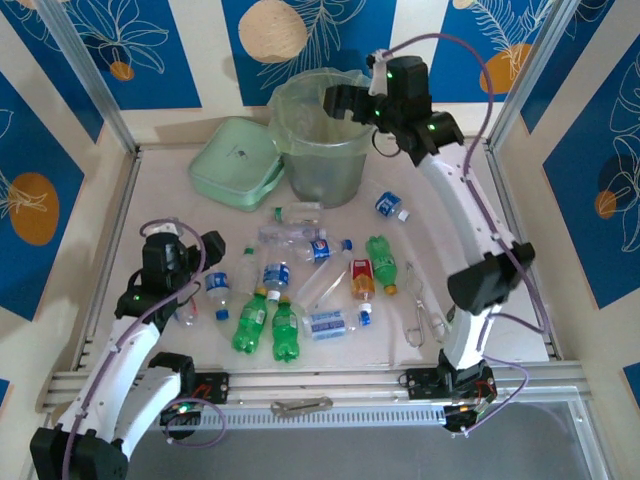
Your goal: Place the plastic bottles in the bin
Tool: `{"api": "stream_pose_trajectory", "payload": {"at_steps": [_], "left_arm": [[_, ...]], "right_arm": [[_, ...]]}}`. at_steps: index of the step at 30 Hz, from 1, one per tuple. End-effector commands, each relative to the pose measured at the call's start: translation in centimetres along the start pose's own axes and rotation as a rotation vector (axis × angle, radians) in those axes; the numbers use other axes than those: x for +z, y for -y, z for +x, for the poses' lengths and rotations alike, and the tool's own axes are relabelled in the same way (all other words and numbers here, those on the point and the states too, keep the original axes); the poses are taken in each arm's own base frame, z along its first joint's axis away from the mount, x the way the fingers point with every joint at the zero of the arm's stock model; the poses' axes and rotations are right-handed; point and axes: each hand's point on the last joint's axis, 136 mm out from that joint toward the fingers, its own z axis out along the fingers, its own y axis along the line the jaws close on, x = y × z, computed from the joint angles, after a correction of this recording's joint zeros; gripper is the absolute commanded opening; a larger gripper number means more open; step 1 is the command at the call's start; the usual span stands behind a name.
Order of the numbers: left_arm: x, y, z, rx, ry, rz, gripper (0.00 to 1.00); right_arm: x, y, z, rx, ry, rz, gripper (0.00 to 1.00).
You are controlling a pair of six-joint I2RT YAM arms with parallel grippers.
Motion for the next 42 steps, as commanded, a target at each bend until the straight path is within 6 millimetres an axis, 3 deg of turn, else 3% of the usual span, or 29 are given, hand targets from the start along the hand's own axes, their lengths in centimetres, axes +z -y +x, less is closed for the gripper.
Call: {"api": "stream_pose_trajectory", "payload": {"at_steps": [1,5,10,18,26,36,42], "left_arm": [[-0.9,-1.6,-0.2,0.033,-0.027,-0.101,1.00],[-1.5,-3.0,0.5,0.046,-0.071,-0.177,1.00],[-2.3,-5.6,1.4,0.053,-0.121,-0.304,1.00],[-2.4,-9.1,3.0,-0.025,-0.146,-0.422,1.00],[-0.5,-10.8,7.4,-0.128,-0.207,-0.419,0.97],[1.1,-11.9,10.8,-0.158,-0.271,-0.417,0.92],[1.8,-12.3,11.7,-0.162,-0.295,-0.429,0.88]], "right_arm": [[-1.2,-0.2,3.2,0.011,-0.051,-0.059,0.99],[-3.2,0.9,8.0,0.065,-0.107,-0.053,0.99],[-4.8,3.9,13.4,0.122,-0.161,0.044,0.99],[-6.0,8.6,18.9,0.249,-0.168,0.215,0.99],[-6.7,10.7,20.9,0.339,-0.147,0.302,0.99],[-5.9,10.3,21.0,0.397,-0.140,0.263,0.99],[-5.8,10.0,20.8,0.387,-0.139,0.259,0.99]]}}
